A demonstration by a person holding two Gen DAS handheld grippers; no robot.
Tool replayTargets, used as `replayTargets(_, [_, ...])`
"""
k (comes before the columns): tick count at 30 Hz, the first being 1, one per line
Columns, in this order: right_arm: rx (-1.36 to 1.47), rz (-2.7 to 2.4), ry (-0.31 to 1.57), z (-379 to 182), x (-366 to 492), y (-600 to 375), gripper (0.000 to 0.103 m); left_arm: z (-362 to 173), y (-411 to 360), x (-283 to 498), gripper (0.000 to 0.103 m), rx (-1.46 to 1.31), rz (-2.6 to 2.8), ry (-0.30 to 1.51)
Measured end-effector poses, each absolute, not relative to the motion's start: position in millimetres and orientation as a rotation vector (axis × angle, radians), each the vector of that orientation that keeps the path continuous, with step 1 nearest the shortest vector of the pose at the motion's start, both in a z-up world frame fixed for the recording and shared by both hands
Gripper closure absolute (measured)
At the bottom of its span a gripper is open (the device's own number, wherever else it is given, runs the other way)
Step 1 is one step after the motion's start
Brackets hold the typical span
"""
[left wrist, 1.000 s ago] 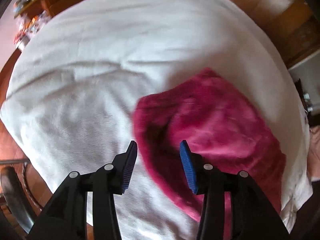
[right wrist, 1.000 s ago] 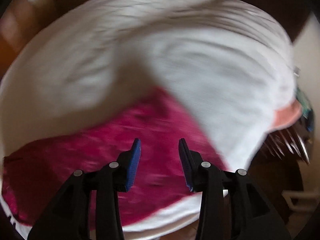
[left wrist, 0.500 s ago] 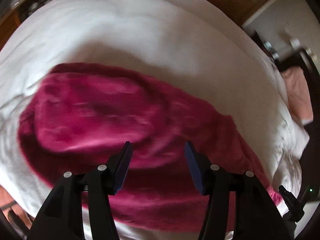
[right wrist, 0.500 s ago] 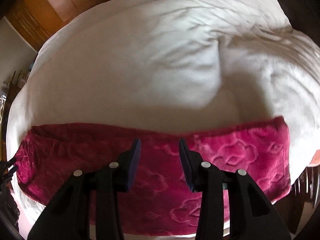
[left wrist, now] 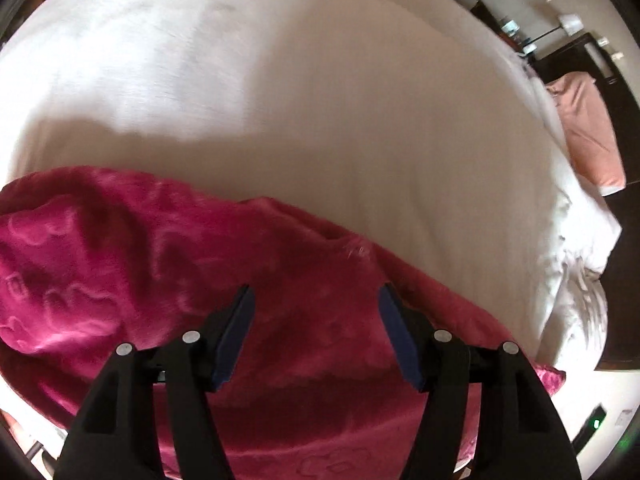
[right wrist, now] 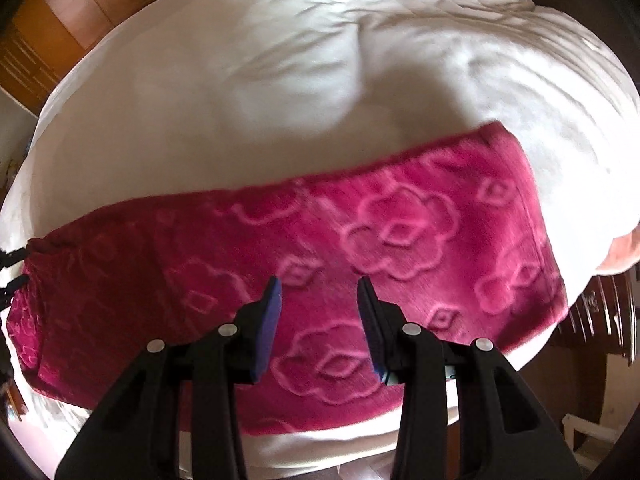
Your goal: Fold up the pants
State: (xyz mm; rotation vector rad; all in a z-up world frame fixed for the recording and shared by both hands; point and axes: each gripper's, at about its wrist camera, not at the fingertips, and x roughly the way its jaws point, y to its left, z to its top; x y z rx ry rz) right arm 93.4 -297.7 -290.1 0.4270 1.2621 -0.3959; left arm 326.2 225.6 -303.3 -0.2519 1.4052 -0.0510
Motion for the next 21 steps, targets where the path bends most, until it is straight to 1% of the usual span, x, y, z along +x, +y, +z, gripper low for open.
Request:
replayTargets(7, [0.44, -0.448, 1.277, -294.2, 66.5, -299.9, 0.063, -332.3, 209.7, 352.8, 0.04, -0.23, 0.078, 1.468])
replayTargets(8, [0.436, -0.453, 1.28, -294.7, 63.2, -298.9, 0.063, -335.4, 209.1, 354.7, 0.047, -0.229, 0.091, 1.472])
replayTargets(9, [0.435, -0.456, 1.283, -295.4, 61.2, -298.6, 0.063, -338.7, 207.1, 357.8, 0.064, -0.237, 0.103, 1.469])
replayTargets(10, [0.434, -0.458, 1.286, -295.8, 57.7, -297.7, 0.063, -340.6, 206.4, 359.7, 0.07, -0.261, 0.101, 1.469])
replayTargets(11, [0.432, -0.461, 1.288, -295.9, 55.1, -297.2, 0.063, -341.3, 204.8, 361.7, 0.081, -0.275, 0.102, 1.467])
replayTargets(12, [0.429, -0.464, 1.289, -296.3, 52.9, -297.1, 0.063, -338.4, 203.0, 364.6, 0.088, -0.292, 0.1, 1.452])
replayTargets(15, [0.422, -0.476, 1.293, -297.0, 45.5, -297.1, 0.063, -323.2, 201.7, 370.8, 0.092, -0.342, 0.081, 1.392])
replayTargets(16, [0.424, -0.481, 1.295, -298.6, 43.5, -299.5, 0.063, -317.9, 202.6, 372.5, 0.095, -0.362, 0.076, 1.373])
replayTargets(17, [0.427, -0.485, 1.299, -300.3, 42.6, -302.6, 0.063, -312.3, 203.3, 374.2, 0.103, -0.382, 0.066, 1.347])
replayTargets(19, [0.433, -0.495, 1.306, -303.6, 38.6, -307.3, 0.063, -293.9, 200.9, 379.8, 0.103, -0.392, 0.035, 1.266])
replayTargets(21, [0.435, -0.503, 1.315, -307.3, 37.2, -310.7, 0.063, -287.6, 198.4, 388.7, 0.103, -0.369, 0.025, 1.251])
